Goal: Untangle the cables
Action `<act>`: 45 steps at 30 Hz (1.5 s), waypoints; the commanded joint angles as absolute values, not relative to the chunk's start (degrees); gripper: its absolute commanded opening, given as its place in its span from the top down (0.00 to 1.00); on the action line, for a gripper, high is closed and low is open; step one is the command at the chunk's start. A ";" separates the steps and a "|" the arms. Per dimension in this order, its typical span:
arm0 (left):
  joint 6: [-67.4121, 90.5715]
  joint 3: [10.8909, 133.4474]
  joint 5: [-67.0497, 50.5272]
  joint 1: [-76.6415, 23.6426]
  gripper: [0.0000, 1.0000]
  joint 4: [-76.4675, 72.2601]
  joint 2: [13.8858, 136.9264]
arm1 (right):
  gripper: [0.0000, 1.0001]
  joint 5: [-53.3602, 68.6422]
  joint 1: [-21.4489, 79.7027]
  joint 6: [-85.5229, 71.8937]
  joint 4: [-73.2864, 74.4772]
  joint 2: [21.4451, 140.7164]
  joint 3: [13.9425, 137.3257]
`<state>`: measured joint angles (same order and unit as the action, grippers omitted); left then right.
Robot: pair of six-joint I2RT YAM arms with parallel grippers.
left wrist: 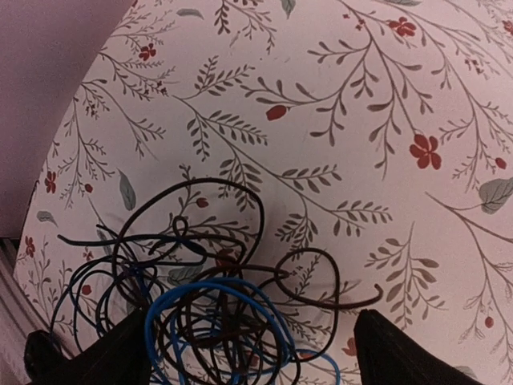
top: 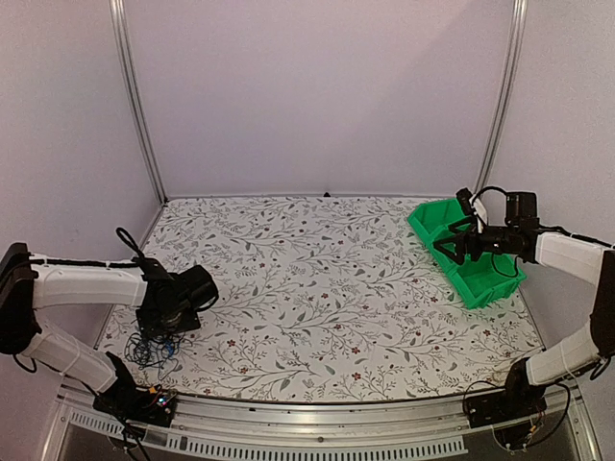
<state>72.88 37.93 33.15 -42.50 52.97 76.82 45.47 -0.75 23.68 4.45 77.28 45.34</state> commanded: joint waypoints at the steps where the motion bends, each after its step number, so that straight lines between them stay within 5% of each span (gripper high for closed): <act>1: 72.47 37.32 34.70 -43.10 0.12 48.87 78.35 | 0.04 45.68 -0.40 24.82 5.34 78.03 46.58; 20: 49.99 38.05 23.70 -43.26 0.23 21.51 83.32 | 0.05 43.86 -0.39 25.22 5.45 79.60 46.67; 32: 43.43 45.42 22.28 -45.33 0.24 27.04 82.26 | 0.05 44.16 -0.41 25.39 5.90 80.58 47.13; 39: 42.18 51.30 24.34 -44.62 0.16 41.40 75.95 | 0.19 40.38 11.47 31.04 11.77 82.40 52.89; 45: 37.03 49.83 20.10 -38.08 0.20 37.79 68.66 | 0.36 36.67 26.35 33.85 21.39 93.88 68.03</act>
<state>41.25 50.83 22.79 -42.61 37.76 72.69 39.51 18.92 31.05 14.00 87.09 59.16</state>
